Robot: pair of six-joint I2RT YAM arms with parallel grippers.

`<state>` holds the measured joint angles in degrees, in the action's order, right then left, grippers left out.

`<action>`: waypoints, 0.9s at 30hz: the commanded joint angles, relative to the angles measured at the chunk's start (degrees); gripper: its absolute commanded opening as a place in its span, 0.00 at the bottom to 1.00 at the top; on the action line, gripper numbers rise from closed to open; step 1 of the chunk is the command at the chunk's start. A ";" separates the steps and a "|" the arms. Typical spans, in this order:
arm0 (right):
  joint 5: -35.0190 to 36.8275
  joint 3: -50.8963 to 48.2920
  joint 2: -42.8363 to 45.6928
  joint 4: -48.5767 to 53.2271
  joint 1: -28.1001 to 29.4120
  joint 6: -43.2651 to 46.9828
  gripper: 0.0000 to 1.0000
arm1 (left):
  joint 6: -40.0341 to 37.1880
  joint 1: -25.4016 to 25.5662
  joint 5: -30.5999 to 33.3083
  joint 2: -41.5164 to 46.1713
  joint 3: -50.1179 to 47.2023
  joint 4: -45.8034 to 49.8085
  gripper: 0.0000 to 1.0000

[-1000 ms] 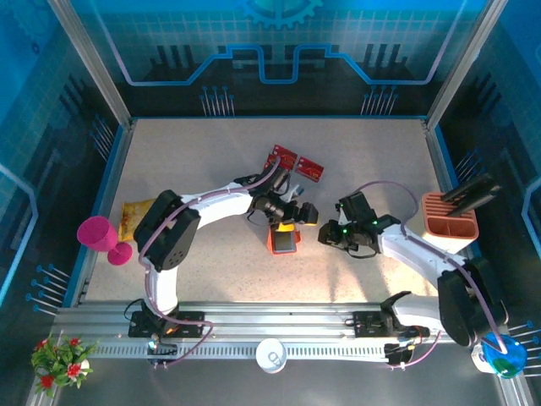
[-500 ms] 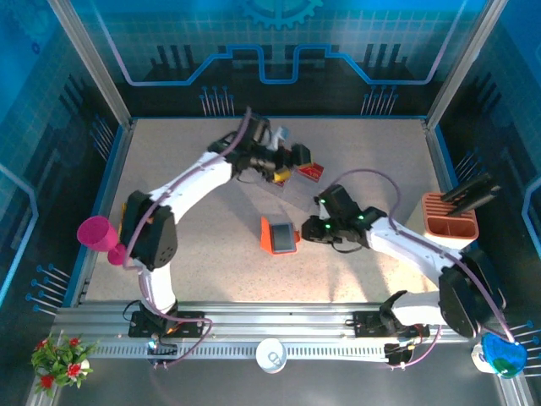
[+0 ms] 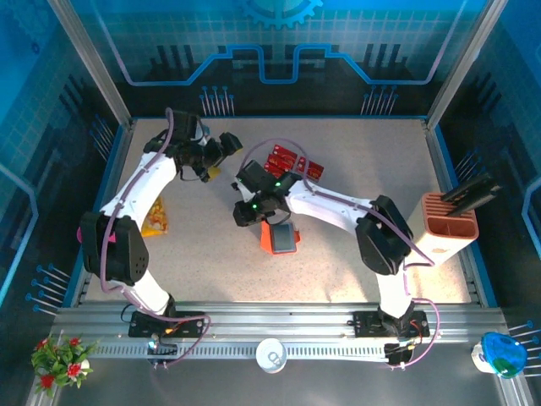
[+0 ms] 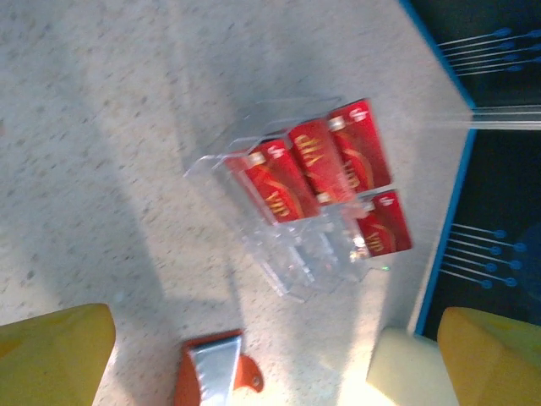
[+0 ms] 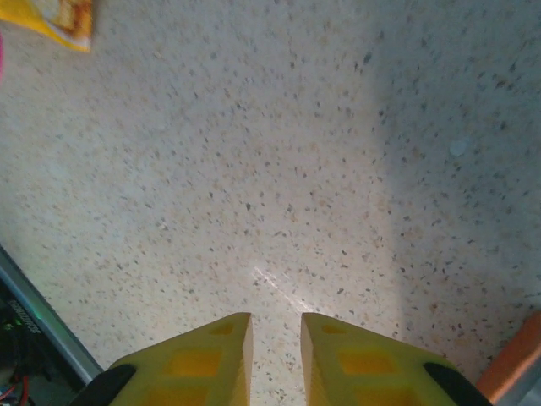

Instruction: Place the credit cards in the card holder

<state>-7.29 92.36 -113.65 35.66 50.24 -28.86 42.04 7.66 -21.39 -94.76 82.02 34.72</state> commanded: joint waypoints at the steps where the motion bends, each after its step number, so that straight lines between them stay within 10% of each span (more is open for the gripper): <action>1: 1.00 1.97 -1.84 8.43 0.21 3.66 0.19 | -1.26 0.24 1.57 1.79 -1.43 3.41 0.99; 27: 7.98 -20.57 15.58 6.16 -8.90 3.64 0.08 | -11.47 8.46 5.25 -1.22 -4.28 9.22 0.99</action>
<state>-1.08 73.10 -100.79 41.32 42.24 -24.99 32.60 15.38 -17.30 -95.31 78.59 41.89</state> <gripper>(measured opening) 0.080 0.992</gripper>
